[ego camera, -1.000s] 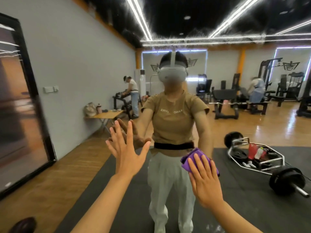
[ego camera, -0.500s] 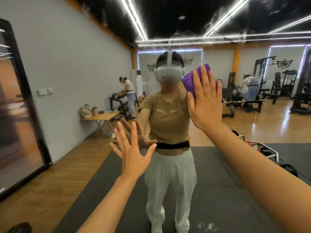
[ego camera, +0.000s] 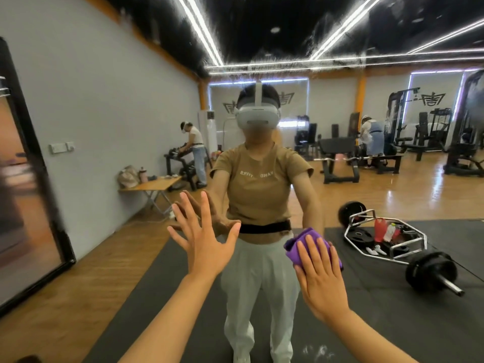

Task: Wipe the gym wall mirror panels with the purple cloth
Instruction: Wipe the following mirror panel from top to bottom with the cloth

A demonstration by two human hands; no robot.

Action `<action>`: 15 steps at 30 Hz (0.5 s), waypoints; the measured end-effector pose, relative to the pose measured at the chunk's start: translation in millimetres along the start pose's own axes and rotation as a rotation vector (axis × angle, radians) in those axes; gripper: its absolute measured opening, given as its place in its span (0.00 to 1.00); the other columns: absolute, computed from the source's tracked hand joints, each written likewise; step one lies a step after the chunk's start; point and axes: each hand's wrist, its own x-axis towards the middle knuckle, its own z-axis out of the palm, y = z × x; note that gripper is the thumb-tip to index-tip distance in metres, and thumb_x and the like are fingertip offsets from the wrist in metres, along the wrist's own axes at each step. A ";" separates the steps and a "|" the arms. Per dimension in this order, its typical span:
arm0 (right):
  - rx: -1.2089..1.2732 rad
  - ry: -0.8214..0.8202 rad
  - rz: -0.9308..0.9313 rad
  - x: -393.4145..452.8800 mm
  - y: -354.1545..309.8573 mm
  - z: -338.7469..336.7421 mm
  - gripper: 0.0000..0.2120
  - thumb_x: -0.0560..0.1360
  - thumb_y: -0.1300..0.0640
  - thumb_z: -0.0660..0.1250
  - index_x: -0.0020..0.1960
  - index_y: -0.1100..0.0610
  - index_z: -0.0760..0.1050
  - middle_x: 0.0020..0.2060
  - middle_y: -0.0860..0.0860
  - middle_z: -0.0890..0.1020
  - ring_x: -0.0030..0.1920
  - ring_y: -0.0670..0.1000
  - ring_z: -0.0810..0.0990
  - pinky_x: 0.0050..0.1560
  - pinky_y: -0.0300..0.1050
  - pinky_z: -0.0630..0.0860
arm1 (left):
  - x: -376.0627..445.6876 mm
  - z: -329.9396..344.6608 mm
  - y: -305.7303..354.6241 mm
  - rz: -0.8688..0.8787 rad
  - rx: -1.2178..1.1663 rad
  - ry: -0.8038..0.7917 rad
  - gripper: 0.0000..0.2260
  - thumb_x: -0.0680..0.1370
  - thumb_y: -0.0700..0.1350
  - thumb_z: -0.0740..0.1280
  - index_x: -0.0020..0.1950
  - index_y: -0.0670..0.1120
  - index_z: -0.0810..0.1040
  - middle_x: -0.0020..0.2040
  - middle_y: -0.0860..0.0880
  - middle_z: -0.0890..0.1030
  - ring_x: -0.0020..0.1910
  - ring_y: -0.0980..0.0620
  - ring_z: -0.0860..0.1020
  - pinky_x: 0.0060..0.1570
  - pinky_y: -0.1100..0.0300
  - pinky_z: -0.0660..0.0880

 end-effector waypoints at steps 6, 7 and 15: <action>0.098 0.108 0.202 71.4 -6.1 -20.5 0.30 0.84 0.49 0.51 0.83 0.57 0.48 0.82 0.56 0.50 0.82 0.56 0.46 0.81 0.56 0.45 | 0.6 -2.0 0.2 -0.014 0.034 -0.022 0.46 0.73 0.75 0.53 0.81 0.58 0.35 0.79 0.51 0.27 0.78 0.44 0.29 0.72 0.30 0.37; 0.130 0.135 0.250 98.1 -4.7 -29.8 0.30 0.85 0.48 0.50 0.82 0.58 0.49 0.81 0.56 0.50 0.82 0.55 0.44 0.81 0.54 0.43 | 0.3 -2.1 0.1 -0.015 0.034 -0.024 0.46 0.73 0.75 0.53 0.81 0.58 0.35 0.79 0.51 0.28 0.78 0.44 0.29 0.72 0.30 0.38; 0.206 0.254 0.323 256.1 42.4 -92.1 0.29 0.85 0.48 0.47 0.82 0.62 0.50 0.81 0.60 0.52 0.81 0.59 0.48 0.78 0.45 0.34 | -1.8 -2.6 1.5 -0.021 0.017 0.001 0.45 0.72 0.75 0.54 0.81 0.59 0.36 0.80 0.53 0.28 0.79 0.46 0.30 0.73 0.31 0.38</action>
